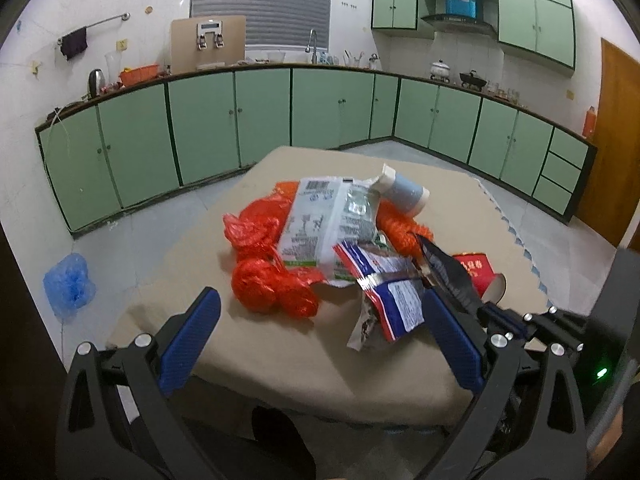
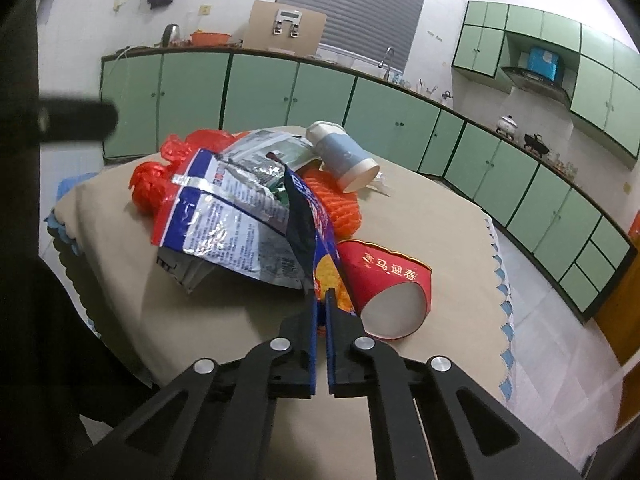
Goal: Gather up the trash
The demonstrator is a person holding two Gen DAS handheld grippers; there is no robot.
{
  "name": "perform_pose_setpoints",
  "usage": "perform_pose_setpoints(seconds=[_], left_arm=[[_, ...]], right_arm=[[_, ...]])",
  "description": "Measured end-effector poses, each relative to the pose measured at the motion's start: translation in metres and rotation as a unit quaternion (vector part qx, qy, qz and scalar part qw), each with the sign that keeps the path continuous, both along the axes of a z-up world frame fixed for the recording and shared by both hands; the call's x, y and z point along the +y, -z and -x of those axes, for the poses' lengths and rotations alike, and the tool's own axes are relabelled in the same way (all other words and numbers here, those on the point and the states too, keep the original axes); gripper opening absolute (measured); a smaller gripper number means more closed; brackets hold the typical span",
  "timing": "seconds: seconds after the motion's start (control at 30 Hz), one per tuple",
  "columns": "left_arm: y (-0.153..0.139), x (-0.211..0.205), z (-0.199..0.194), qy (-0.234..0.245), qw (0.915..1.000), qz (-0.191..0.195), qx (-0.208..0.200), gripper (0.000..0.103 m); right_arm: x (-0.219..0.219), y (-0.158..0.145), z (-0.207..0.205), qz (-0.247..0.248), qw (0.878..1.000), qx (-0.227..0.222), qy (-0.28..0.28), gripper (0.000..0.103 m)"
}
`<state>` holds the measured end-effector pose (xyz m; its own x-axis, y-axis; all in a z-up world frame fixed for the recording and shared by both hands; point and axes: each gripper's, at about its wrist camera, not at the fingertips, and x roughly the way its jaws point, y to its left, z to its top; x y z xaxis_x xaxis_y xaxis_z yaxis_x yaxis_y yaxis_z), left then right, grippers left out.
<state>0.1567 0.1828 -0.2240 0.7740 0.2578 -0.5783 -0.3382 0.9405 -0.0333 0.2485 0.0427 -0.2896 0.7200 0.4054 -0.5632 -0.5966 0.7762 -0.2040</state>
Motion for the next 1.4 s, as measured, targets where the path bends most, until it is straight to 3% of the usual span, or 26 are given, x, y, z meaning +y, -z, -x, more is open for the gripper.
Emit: perform_pose_setpoints(seconds=[0.5,0.83,0.87,0.9,0.97,1.1,1.2,1.4], left_arm=[[0.030,-0.027,-0.028,0.038,0.9992,0.005,0.007,0.098],[0.046,-0.028,-0.046,0.037,0.9990,0.011,0.024,0.097],[0.048,-0.027,-0.047,0.037,0.9989,0.012,0.027,0.091],[0.050,-0.026,-0.050,0.034,0.9988,0.015,0.033,0.073],[0.054,-0.022,-0.055,0.038,0.9979,0.027,0.044,0.051],[0.052,-0.021,-0.055,0.043,0.9980,0.030,0.034,0.019],[0.044,-0.022,-0.051,0.049,0.9981,0.036,0.016,0.004],[0.022,-0.027,-0.044,0.061,0.9974,0.032,-0.019,0.002]], right_arm=[[-0.020,-0.029,-0.003,-0.045,0.999,0.002,0.007,0.000],[-0.045,-0.053,-0.002,-0.074,0.997,0.003,0.023,0.000],[-0.047,-0.053,-0.003,-0.077,0.997,0.005,0.025,0.000],[-0.047,-0.052,-0.004,-0.077,0.997,0.007,0.026,0.000],[-0.048,-0.050,-0.005,-0.077,0.997,0.009,0.027,0.000],[-0.050,-0.048,-0.005,-0.078,0.997,0.012,0.027,0.000],[-0.051,-0.048,-0.004,-0.078,0.997,0.011,0.027,0.000],[-0.058,-0.053,0.000,-0.085,0.996,0.005,0.034,0.000]])
